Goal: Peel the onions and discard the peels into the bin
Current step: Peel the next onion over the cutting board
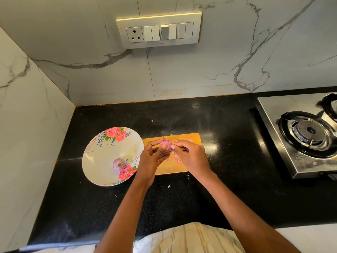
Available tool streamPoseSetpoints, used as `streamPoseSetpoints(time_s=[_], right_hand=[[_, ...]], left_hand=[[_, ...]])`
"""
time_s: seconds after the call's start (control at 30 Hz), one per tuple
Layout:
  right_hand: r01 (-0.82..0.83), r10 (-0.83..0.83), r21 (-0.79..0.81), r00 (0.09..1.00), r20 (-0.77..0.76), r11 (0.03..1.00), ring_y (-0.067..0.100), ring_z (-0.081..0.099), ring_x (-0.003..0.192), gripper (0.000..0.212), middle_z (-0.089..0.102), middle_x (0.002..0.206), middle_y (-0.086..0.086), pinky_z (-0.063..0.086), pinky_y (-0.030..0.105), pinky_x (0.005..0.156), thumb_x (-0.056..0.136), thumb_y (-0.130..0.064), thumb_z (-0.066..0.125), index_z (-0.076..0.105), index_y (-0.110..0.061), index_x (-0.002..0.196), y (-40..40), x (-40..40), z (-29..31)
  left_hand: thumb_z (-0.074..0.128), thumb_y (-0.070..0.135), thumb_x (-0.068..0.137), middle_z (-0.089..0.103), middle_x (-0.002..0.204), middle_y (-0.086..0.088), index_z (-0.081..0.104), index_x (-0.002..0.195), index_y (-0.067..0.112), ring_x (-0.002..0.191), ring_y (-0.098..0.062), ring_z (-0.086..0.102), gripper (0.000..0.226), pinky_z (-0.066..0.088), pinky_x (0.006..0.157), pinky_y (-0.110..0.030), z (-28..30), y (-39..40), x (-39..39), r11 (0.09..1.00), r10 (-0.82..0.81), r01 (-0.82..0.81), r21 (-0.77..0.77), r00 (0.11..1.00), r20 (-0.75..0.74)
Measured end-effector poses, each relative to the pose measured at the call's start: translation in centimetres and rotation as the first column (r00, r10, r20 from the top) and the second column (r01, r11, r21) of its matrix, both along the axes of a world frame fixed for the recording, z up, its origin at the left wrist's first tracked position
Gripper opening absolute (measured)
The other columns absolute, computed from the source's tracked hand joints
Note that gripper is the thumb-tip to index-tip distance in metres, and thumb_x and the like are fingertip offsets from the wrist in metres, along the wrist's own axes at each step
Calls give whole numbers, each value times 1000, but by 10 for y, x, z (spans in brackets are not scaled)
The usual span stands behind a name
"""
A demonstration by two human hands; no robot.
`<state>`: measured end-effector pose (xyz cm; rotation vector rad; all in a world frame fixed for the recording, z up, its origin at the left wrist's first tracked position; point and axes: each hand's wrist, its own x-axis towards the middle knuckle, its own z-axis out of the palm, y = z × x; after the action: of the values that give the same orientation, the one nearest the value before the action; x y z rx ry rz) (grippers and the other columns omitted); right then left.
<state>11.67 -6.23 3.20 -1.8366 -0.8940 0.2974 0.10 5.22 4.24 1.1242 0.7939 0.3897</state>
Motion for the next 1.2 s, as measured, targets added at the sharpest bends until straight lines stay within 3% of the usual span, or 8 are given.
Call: streamPoseSetpoints(time_s=[0.17,0.3,0.47,0.63,0.87,1.1,1.2], right_hand=[[-6,6,-14,1000,7,1000,-18,63,93,20,70,101,-12,49,3,79,93,-9,72,76,-8,113,-1,-1,-2],[28,-28,-23,1000,9,999,-7,67,92,15,72,98,-11,52,9,78,95,-11,70,77,-12,109,1,0,-5],[38,-37,4,987,-156,999,5,71,95,16,74,103,-9,59,22,85,97,-14,67,75,-17,112,2,0,-4],[3,10,57,971,-240,998,-4,68,97,19,73,106,-10,53,10,78,92,-18,75,70,-23,110,0,-3,5],[30,-18,43,967,-253,999,3,70,95,27,74,102,-5,58,18,81,89,-15,78,67,-14,114,2,0,1],[185,-188,-38,937,-294,982,-5,66,85,12,70,93,-14,50,10,71,89,-22,79,68,-22,95,1,10,-9],[163,-189,-119,950,-250,979,-1,66,87,4,70,92,-15,44,3,71,95,-25,71,73,-22,98,-1,18,-14]], left_hand=[[69,28,87,72,117,-15,64,125,14,108,-29,72,41,58,96,-39,-2,0,-2,1000,0,-1,-12,1000,-7],[66,22,94,73,117,-12,64,124,15,107,-27,72,31,59,94,-36,-2,1,-4,1000,1,-2,-29,1000,-9],[66,22,95,73,117,-11,63,126,14,107,-26,72,33,59,95,-37,-2,1,-2,1000,5,-5,-29,1000,-8],[67,26,93,72,119,-12,63,127,15,108,-26,72,36,58,96,-38,-5,2,-1,1000,7,-6,12,1000,-22],[70,33,85,71,121,-12,62,129,17,112,-27,70,47,56,99,-40,-5,0,-3,999,-33,33,9,999,-6],[61,22,99,69,124,-10,60,130,17,113,-25,70,32,58,97,-36,-2,3,-5,998,-55,56,-26,998,27],[61,23,98,69,124,-9,60,130,17,113,-25,70,33,58,96,-35,-2,6,-7,998,-64,65,-11,998,24]])
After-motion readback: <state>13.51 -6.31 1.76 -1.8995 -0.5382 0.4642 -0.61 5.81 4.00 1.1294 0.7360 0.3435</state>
